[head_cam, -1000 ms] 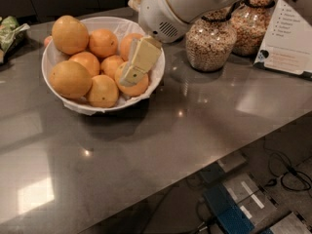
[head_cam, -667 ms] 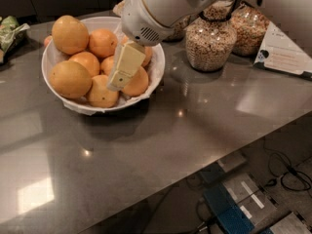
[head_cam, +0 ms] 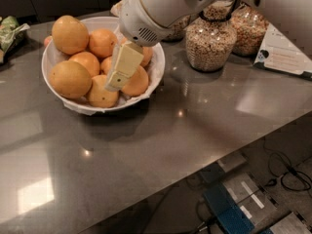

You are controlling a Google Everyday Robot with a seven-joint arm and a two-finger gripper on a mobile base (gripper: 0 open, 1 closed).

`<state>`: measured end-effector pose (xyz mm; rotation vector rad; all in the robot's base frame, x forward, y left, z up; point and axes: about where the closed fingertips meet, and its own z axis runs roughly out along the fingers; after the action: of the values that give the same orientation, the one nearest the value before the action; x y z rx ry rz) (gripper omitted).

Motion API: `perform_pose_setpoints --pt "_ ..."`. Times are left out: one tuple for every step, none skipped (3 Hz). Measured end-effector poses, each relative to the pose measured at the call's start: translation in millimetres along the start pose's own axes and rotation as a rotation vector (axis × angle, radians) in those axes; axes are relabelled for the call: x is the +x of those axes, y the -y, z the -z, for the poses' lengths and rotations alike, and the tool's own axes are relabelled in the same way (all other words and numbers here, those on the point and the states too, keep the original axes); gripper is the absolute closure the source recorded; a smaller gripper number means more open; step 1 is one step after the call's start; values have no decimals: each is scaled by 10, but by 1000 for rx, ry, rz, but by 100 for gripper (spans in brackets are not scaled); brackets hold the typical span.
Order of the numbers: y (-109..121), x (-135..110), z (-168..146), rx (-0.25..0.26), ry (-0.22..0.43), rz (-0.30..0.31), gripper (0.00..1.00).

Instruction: Pick orange from white bowl

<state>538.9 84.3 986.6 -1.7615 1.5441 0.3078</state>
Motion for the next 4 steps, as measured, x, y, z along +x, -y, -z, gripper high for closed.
perform_pose_setpoints --pt "-68 -39 -120 -31 29 -7 0" --pt "-141 -109 -276 -71 69 -20 0" --pt "-206 -181 -419 -106 89 -16 0" --pt "-369 -233 -750 -189 122 -21 0"
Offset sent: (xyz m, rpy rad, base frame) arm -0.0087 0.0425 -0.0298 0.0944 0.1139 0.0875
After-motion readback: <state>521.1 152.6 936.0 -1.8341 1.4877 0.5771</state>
